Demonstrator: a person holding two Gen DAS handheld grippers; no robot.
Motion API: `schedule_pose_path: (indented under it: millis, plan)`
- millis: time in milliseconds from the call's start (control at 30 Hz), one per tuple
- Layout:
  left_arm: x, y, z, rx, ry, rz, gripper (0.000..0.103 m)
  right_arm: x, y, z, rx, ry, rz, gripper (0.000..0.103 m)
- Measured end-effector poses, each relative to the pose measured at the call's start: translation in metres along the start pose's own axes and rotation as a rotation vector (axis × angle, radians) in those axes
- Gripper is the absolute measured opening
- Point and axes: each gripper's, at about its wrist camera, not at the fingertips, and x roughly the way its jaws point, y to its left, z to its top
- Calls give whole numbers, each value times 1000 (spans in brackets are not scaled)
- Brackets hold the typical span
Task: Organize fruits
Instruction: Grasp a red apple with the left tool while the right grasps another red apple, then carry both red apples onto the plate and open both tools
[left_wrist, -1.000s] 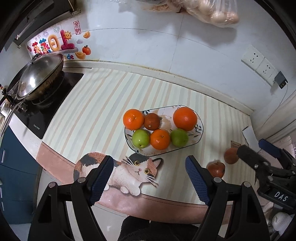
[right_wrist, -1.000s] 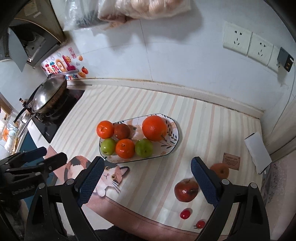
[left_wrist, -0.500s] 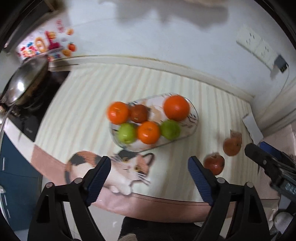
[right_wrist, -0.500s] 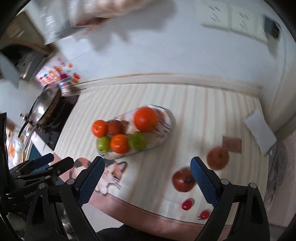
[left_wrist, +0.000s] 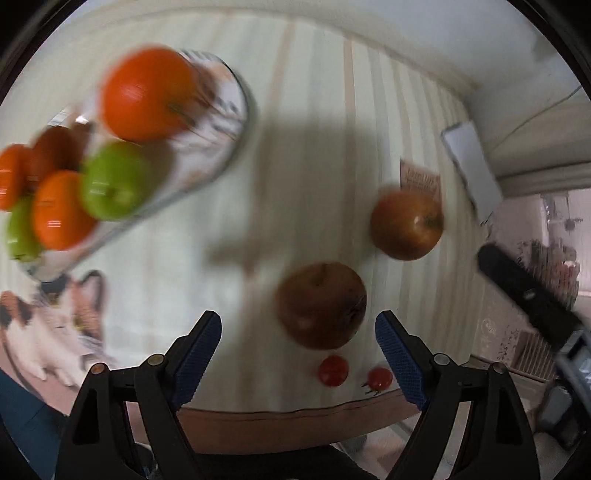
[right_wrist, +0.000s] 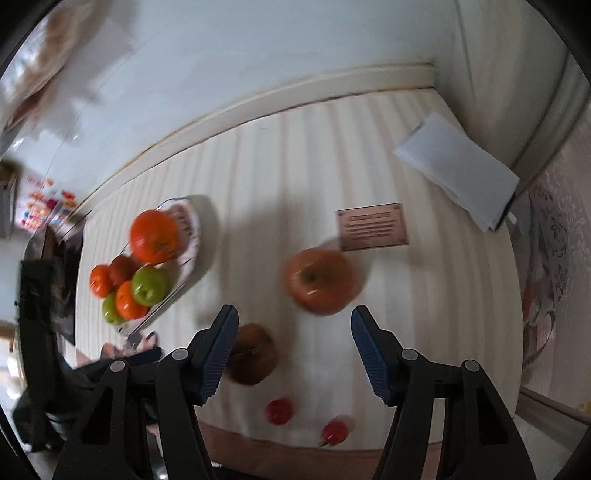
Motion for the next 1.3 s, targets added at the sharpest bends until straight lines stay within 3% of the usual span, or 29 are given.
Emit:
schedule_pose_path:
  millis: [167,200,233,400,567,667,933,1133,1300]
  plan:
    - [44,-15,9,18,86,6,84,13,-14,15,15,9,-1,67]
    - [48,-16,10,18,82,9,70,14,-16,16,17,11,0,67]
    - [49,-16,10,19,68,6,66,16,-17,18,16,17,0,67]
    - [40,-12,9,51,19,94,66,32,-20,24,17,59,8,67]
    - [27,27,3,-1,10,145,66,55,-16,30,5,121,10,71]
    - [28,42,4,-54,17,96,66,72,-14,33,-2,154,3,73]
    - [24,45,20,-69,-14,110,66,114,-7,36,-17,218,3,73]
    - [21,41,23,-53,-41,128,65,117,3,35,-76,173,-13,71]
    - [2,33,1,-51,-70,107,66,113,20,36,-104,153,20,71]
